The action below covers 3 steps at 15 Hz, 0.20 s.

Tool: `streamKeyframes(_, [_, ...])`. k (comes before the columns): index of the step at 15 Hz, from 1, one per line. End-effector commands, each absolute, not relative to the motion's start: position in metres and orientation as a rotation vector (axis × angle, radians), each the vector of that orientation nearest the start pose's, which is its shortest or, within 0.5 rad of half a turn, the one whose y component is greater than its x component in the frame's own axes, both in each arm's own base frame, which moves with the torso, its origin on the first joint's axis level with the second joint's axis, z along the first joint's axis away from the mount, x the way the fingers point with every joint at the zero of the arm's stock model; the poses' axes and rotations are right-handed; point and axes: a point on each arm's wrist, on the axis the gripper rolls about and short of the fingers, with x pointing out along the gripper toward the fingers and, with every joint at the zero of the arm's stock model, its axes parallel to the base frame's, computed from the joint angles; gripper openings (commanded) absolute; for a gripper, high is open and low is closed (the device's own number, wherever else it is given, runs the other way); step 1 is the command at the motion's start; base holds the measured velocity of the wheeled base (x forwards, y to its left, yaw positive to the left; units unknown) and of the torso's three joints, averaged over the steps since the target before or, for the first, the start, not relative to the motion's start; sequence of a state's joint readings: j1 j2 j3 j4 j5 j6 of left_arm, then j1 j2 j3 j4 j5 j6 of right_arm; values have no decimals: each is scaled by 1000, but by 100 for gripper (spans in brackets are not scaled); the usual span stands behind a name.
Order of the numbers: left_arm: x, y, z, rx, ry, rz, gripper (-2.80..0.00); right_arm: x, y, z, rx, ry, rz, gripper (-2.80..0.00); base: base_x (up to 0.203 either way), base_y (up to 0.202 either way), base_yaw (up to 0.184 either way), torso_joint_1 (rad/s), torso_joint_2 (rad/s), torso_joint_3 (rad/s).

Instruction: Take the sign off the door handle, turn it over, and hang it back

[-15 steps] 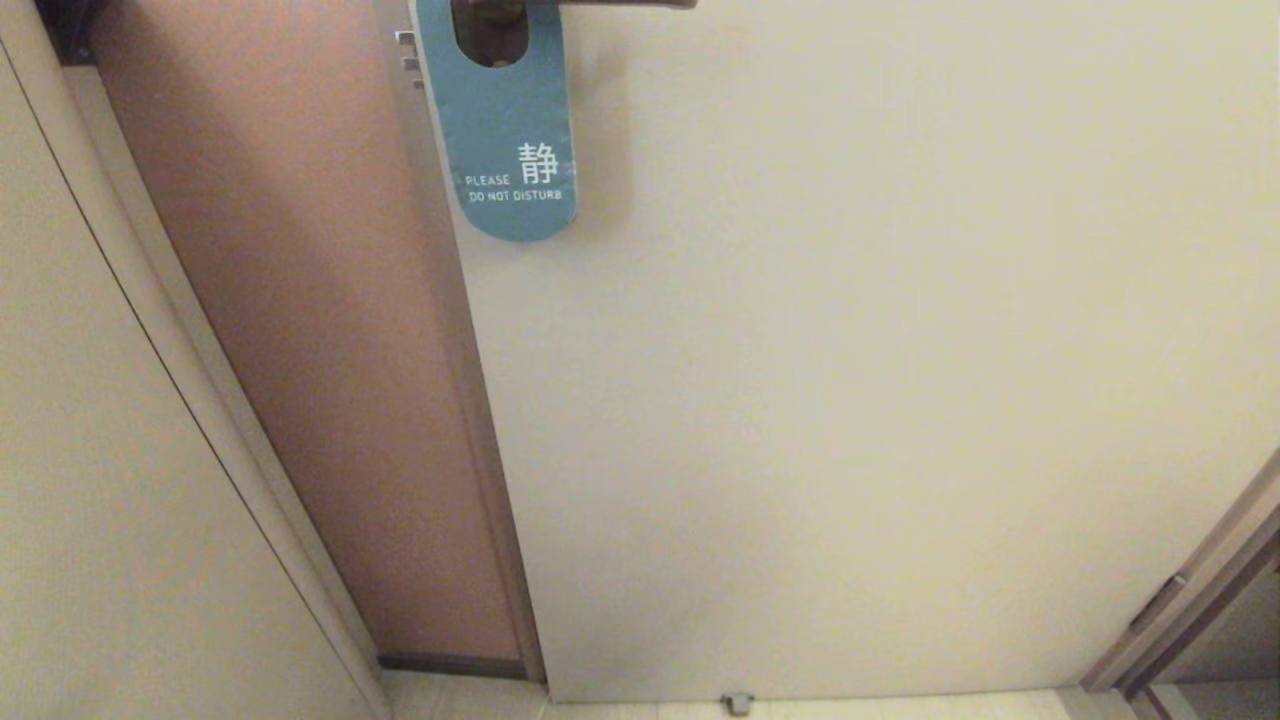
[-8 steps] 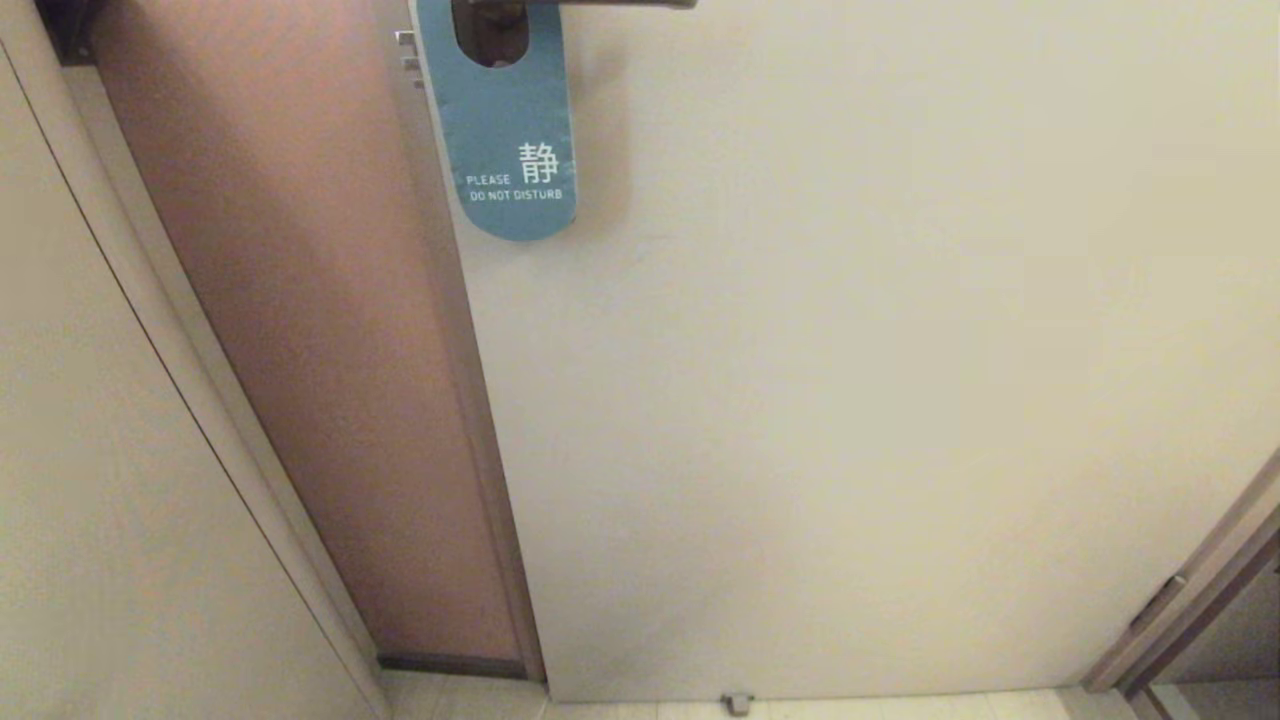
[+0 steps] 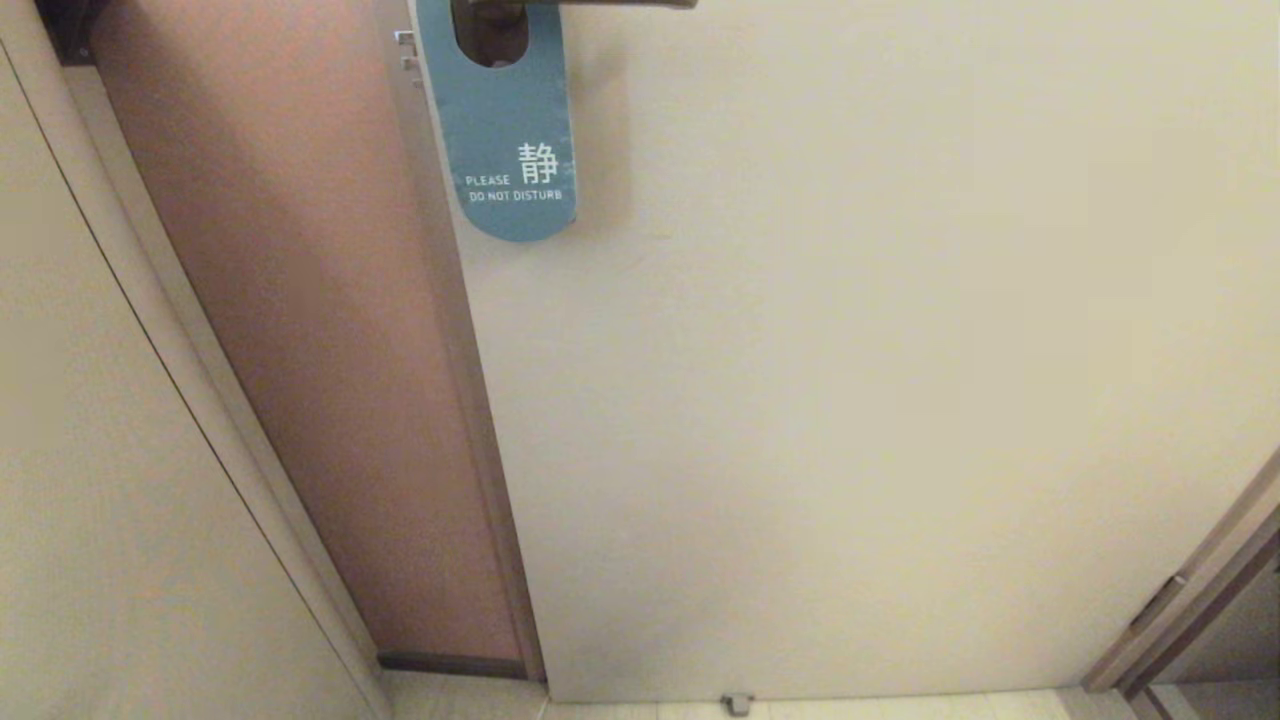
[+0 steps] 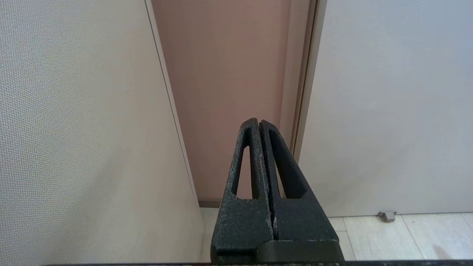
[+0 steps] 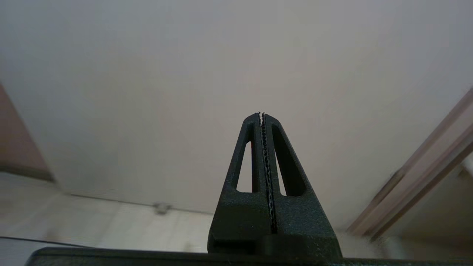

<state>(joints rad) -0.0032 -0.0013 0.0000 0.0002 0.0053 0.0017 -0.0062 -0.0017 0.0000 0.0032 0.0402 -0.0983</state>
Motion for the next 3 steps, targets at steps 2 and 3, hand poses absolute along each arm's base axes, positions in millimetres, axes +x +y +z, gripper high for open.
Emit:
streamKeyframes(2, [-23,0,75,2,0,3,-280,-23,1,75,-70,5,31,-280,0,0,0,0,0,0])
streamKeyframes(3, [-23,0,75,2,0,3,-280,-23,1,75,-69,5,31,-280,0,0,0,0,0,0])
